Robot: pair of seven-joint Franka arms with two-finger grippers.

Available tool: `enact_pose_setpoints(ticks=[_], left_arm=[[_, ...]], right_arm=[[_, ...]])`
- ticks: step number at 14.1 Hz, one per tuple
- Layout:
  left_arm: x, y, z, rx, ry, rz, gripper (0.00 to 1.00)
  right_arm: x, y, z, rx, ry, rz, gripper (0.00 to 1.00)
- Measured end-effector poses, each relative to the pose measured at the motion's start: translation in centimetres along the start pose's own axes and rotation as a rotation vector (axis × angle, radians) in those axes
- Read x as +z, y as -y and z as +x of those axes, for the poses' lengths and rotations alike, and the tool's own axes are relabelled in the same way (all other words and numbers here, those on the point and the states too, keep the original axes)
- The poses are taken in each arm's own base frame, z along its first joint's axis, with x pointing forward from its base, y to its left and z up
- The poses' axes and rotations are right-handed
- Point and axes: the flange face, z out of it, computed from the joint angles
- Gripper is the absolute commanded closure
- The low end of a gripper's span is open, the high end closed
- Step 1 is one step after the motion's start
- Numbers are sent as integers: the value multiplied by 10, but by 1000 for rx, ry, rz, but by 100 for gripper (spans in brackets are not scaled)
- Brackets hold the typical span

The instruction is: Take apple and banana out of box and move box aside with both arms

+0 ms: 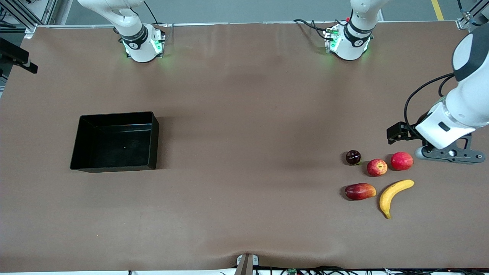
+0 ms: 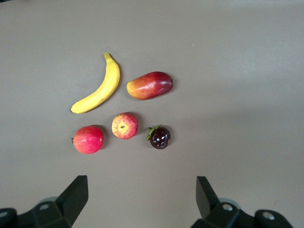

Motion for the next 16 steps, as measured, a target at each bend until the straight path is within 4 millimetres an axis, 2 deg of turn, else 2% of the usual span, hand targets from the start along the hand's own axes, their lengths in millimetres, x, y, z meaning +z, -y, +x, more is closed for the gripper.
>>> enact_pose_setpoints(ticks=[3,7,12,16], left_arm=[[0,13,0,-20,1,-1,0],[0,16,0,-26,2,-1,0],[0,31,-5,-55,34,-31,0],[-14,28,-8,-58,17,-27,0]], right_arm=[[5,-6,-2,14,11,-41,0],[8,-3,-1,10,19,-57,0],[9,-1,-1,6,21,-57,0],[9,1,0,-5,21,-57,0]])
